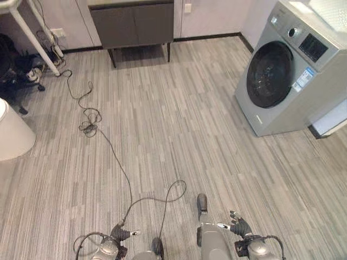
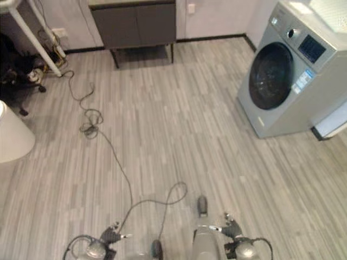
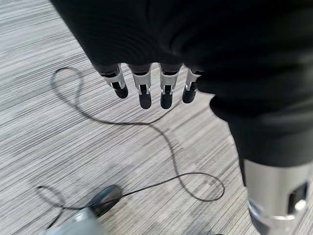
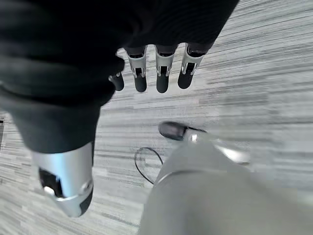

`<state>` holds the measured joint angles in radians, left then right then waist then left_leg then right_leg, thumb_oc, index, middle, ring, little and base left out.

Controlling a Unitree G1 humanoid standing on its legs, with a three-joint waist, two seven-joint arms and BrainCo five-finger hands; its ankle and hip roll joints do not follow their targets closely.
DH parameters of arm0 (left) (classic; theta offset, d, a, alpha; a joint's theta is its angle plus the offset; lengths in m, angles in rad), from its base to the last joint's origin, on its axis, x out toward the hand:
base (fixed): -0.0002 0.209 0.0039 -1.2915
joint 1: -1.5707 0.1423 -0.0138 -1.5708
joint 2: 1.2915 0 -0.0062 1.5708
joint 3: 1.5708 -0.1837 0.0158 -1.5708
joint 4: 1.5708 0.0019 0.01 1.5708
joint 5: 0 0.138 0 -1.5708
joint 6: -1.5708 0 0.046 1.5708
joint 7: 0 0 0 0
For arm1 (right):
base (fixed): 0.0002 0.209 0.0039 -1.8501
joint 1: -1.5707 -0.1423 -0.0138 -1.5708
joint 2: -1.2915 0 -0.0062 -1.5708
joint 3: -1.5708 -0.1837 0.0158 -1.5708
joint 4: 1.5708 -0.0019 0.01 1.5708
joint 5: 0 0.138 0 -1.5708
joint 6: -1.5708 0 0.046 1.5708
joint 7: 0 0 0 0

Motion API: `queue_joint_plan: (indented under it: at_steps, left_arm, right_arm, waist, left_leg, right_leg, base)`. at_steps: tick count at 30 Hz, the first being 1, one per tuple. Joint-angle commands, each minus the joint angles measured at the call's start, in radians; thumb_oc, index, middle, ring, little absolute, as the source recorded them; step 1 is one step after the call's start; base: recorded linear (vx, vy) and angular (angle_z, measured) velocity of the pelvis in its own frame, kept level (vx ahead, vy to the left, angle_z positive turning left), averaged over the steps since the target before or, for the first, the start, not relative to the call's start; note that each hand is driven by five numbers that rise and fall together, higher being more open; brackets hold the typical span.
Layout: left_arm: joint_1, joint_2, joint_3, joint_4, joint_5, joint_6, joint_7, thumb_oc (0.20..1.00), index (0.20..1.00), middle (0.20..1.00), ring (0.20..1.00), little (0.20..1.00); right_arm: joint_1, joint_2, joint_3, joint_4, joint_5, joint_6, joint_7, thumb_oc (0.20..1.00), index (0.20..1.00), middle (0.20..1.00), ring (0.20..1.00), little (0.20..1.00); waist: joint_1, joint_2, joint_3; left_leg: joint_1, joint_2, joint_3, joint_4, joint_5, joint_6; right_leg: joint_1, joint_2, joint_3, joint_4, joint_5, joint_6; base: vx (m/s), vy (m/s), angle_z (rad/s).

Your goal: Put brush and paste in cup on sink, flatten towel.

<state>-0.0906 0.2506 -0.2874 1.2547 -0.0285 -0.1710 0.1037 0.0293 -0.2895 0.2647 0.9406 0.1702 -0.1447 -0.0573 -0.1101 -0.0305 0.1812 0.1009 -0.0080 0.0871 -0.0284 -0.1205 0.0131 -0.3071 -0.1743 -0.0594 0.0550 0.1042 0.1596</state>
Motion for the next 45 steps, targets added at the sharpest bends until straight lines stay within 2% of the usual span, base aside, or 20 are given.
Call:
queue_joint_plan:
  at_steps: [1, 2, 3, 7, 10, 12, 13, 14, 18, 20, 22, 23, 26, 27, 28, 32, 33, 34, 38, 45]
  left_arm:
    - [0.01, 0.023, -0.005, -0.028, 0.024, -0.015, -0.007, 1.0, 1.0, 1.0, 1.0, 1.0]
    - [0.01, 0.024, -0.005, -0.028, 0.024, -0.015, -0.007, 1.0, 1.0, 1.0, 1.0, 1.0]
    - [0.026, 0.033, 0.012, -0.067, -0.029, -0.01, -0.018, 1.0, 1.0, 1.0, 1.0, 1.0]
    - [0.022, 0.045, 0.013, -0.072, -0.032, -0.003, -0.022, 1.0, 1.0, 1.0, 1.0, 1.0]
    - [0.018, 0.04, 0.031, -0.047, -0.047, -0.001, -0.02, 1.0, 1.0, 1.0, 1.0, 1.0]
    - [0.023, 0.032, 0.048, -0.025, -0.054, 0.0, -0.022, 1.0, 1.0, 1.0, 1.0, 1.0]
    - [0.022, 0.02, 0.042, -0.02, -0.048, 0.0, -0.019, 1.0, 1.0, 1.0, 1.0, 1.0]
    - [0.023, 0.019, 0.042, -0.019, -0.048, -0.001, -0.019, 1.0, 1.0, 1.0, 1.0, 1.0]
    - [0.02, 0.017, 0.053, -0.001, -0.046, 0.003, -0.008, 1.0, 1.0, 1.0, 1.0, 1.0]
    - [0.036, 0.017, 0.062, -0.002, -0.045, 0.007, -0.007, 1.0, 1.0, 1.0, 1.0, 1.0]
    - [0.027, 0.025, 0.05, -0.006, -0.033, 0.007, -0.01, 1.0, 1.0, 1.0, 1.0, 1.0]
    - [0.01, 0.046, 0.031, -0.018, -0.023, 0.008, -0.014, 1.0, 1.0, 1.0, 1.0, 1.0]
    - [0.005, 0.064, 0.031, -0.028, -0.012, 0.009, -0.013, 1.0, 1.0, 1.0, 1.0, 1.0]
    - [0.001, 0.065, 0.028, -0.031, -0.013, 0.01, -0.013, 1.0, 1.0, 1.0, 1.0, 1.0]
    - [-0.011, 0.081, 0.025, -0.033, 0.001, 0.011, -0.016, 1.0, 1.0, 1.0, 1.0, 1.0]
    - [-0.012, 0.094, 0.036, -0.027, 0.001, 0.009, -0.012, 1.0, 1.0, 1.0, 1.0, 1.0]
    - [-0.012, 0.094, 0.036, -0.027, 0.001, 0.009, -0.012, 1.0, 1.0, 1.0, 1.0, 1.0]
    - [-0.021, 0.093, 0.031, -0.027, 0.007, 0.006, -0.018, 1.0, 1.0, 1.0, 1.0, 1.0]
    - [-0.037, 0.075, -0.002, -0.034, 0.057, -0.003, -0.024, 1.0, 1.0, 1.0, 1.0, 1.0]
    - [-0.025, 0.035, -0.032, -0.003, 0.085, 0.001, -0.032, 1.0, 1.0, 1.0, 1.0, 1.0]
  right_arm:
    - [-0.014, -0.079, -0.013, -0.04, -0.028, -0.021, 0.004, 1.0, 1.0, 1.0, 1.0, 1.0]
    - [-0.014, -0.078, -0.013, -0.04, -0.028, -0.021, 0.004, 1.0, 1.0, 1.0, 1.0, 1.0]
    - [0.014, -0.105, -0.055, -0.074, 0.047, -0.037, 0.01, 1.0, 1.0, 1.0, 1.0, 1.0]
    - [0.004, -0.128, -0.047, -0.061, 0.029, -0.031, -0.004, 1.0, 1.0, 1.0, 1.0, 1.0]
    - [-0.016, -0.142, -0.046, -0.001, 0.003, -0.022, -0.015, 1.0, 1.0, 1.0, 1.0, 1.0]
    - [-0.013, -0.145, -0.044, 0.008, -0.013, -0.018, -0.017, 1.0, 1.0, 1.0, 1.0, 1.0]
    - [-0.025, -0.148, -0.015, 0.013, -0.062, -0.013, -0.03, 1.0, 1.0, 1.0, 1.0, 1.0]
    - [-0.024, -0.148, -0.015, 0.012, -0.063, -0.013, -0.03, 1.0, 1.0, 1.0, 1.0, 1.0]
    - [-0.045, -0.117, 0.038, 0.045, -0.086, -0.008, -0.022, 1.0, 1.0, 1.0, 1.0, 1.0]
    - [-0.036, -0.092, 0.054, 0.057, -0.098, 0.0, -0.012, 1.0, 1.0, 1.0, 1.0, 1.0]
    - [-0.034, -0.071, 0.051, 0.082, -0.1, 0.003, -0.006, 1.0, 1.0, 1.0, 1.0, 1.0]
    - [-0.034, -0.054, 0.039, 0.085, -0.081, 0.006, 0.003, 1.0, 1.0, 1.0, 1.0, 1.0]
    - [-0.043, -0.049, 0.039, 0.068, -0.065, 0.004, 0.008, 1.0, 1.0, 1.0, 1.0, 1.0]
    - [-0.044, -0.049, 0.04, 0.065, -0.065, 0.004, 0.006, 1.0, 1.0, 1.0, 1.0, 1.0]
    - [-0.04, -0.048, 0.036, 0.056, -0.058, 0.001, 0.005, 1.0, 1.0, 1.0, 1.0, 1.0]
    - [-0.025, -0.042, 0.024, 0.052, -0.042, -0.004, 0.003, 1.0, 1.0, 1.0, 1.0, 1.0]
    - [-0.026, -0.042, 0.024, 0.052, -0.042, -0.004, 0.003, 1.0, 1.0, 1.0, 1.0, 1.0]
    - [-0.021, -0.041, 0.019, 0.048, -0.043, -0.006, -0.003, 1.0, 1.0, 1.0, 1.0, 1.0]
    - [-0.008, -0.049, -0.002, 0.03, -0.067, 0.001, -0.006, 1.0, 1.0, 1.0, 1.0, 1.0]
    - [0.004, -0.061, -0.015, 0.069, -0.066, 0.006, 0.001, 1.0, 1.0, 1.0, 1.0, 1.0]
  waist:
    - [-0.02, 0.043, -0.034]
    - [-0.021, 0.041, -0.035]
    - [-0.005, 0.026, -0.02]
    - [0.033, -0.013, 0.015]
    - [0.059, -0.02, 0.01]
    - [0.071, 0.005, -0.007]
    - [0.099, 0.032, -0.014]
    - [0.097, 0.03, -0.012]
    - [0.125, 0.018, -0.031]
    - [0.136, 0.013, -0.061]
    - [0.151, -0.016, -0.076]
    - [0.14, -0.032, -0.062]
    - [0.129, -0.021, -0.036]
    - [0.128, -0.004, -0.03]
    - [0.096, 0.015, -0.015]
    - [0.073, 0.019, -0.018]
    - [0.073, 0.021, -0.019]
    - [0.052, 0.011, -0.019]
    - [0.006, 0.008, -0.014]
    - [-0.037, 0.025, -0.057]
  left_leg:
    - [0.156, 0.048, -0.047, 0.15, 0.089, -0.097]
    - [0.154, 0.046, -0.048, 0.15, 0.091, -0.097]
    - [-0.056, 0.1, -0.036, 0.534, 0.315, -0.133]
    - [-0.198, 0.107, 0.034, 0.721, 0.275, -0.111]
    - [-0.316, 0.048, 0.12, 0.615, 0.219, -0.101]
    - [-0.342, 0.025, 0.22, 0.332, 0.188, -0.067]
    - [-0.382, 0.057, 0.199, 0.059, 0.277, -0.075]
    - [-0.374, 0.053, 0.198, 0.049, 0.281, -0.076]
    - [-0.415, 0.17, 0.185, -0.059, 0.362, -0.103]
    - [-0.383, 0.179, 0.2, -0.049, 0.386, -0.1]
    - [-0.397, 0.137, 0.2, 0.037, 0.355, -0.072]
    - [-0.347, 0.082, 0.222, 0.071, 0.281, -0.02]
    - [-0.282, 0.063, 0.237, 0.057, 0.245, 0.004]
    - [-0.266, 0.067, 0.228, 0.053, 0.236, 0.011]
    - [-0.187, 0.051, 0.218, 0.007, 0.222, 0.013]
    - [-0.098, 0.025, 0.216, -0.038, 0.194, -0.003]
    - [-0.101, 0.028, 0.216, -0.037, 0.194, -0.004]
    - [-0.051, 0.002, 0.196, -0.045, 0.159, -0.011]
    - [0.05, -0.028, 0.151, -0.048, 0.081, -0.029]
    - [0.175, -0.002, 0.065, 0.003, 0.033, -0.06]
  right_leg:
    - [-0.037, 0.11, 0.027, -0.008, 0.146, -0.024]
    - [-0.039, 0.107, 0.027, -0.008, 0.147, -0.024]
    - [0.048, 0.125, 0.008, -0.007, 0.088, -0.1]
    - [0.12, 0.12, -0.002, -0.004, 0.025, -0.137]
    - [0.187, 0.108, -0.002, -0.026, 0.003, -0.125]
    - [0.244, 0.127, -0.007, -0.033, -0.037, -0.096]
    - [0.308, 0.159, 0.003, -0.031, -0.09, -0.087]
    - [0.312, 0.156, 0.002, -0.03, -0.093, -0.087]
    - [0.409, 0.148, 0.044, -0.016, -0.168, -0.074]
    - [0.456, 0.139, 0.067, -0.003, -0.206, -0.064]
    - [0.46, 0.084, 0.086, 0.099, -0.169, -0.037]
    - [0.353, 0.026, 0.099, 0.365, 0.07, -0.015]
    - [0.302, 0.029, 0.087, 0.466, 0.149, -0.019]
    - [0.26, 0.038, 0.079, 0.517, 0.129, -0.02]
    - [0.147, 0.106, 0.061, 0.544, 0.021, -0.034]
    - [0.106, 0.088, -0.08, 0.344, -0.05, -0.043]
    - [0.106, 0.09, -0.081, 0.339, -0.046, -0.044]
    - [0.082, 0.116, -0.065, 0.182, -0.025, -0.03]
    - [-0.011, 0.054, -0.053, -0.086, 0.113, 0.023]
    - [0.022, 0.102, 0.062, -0.022, 0.141, -0.005]
  base:
    - [0.31, -0.158, 0.68]
    - [0.56, -0.467, 0.43]
    - [0.38, -0.378, 0.55]
    - [0.34, -0.293, 0.06]
    - [0.49, -0.138, 0.3]
    - [0.77, 0.065, 0.19]
    - [0.62, 0.161, 0.11]
    - [0.61, 0.182, 0.01]
    - [0.51, 0.172, -0.61]
    - [0.66, 0.315, -1.22]
    - [0.67, 0.552, -0.53]
    - [0.44, 0.484, 0.14]
    - [0.32, 0.404, 0.17]
    - [0.46, 0.485, 0.33]
    - [0.42, 0.378, 0.29]
    - [0.28, 0.158, 0.22]
    - [0.37, 0.064, 0.47]
    - [0.41, 0.038, 0.45]
    - [0.53, 0.018, 0.6]
    - [0.45, -0.064, 0.42]
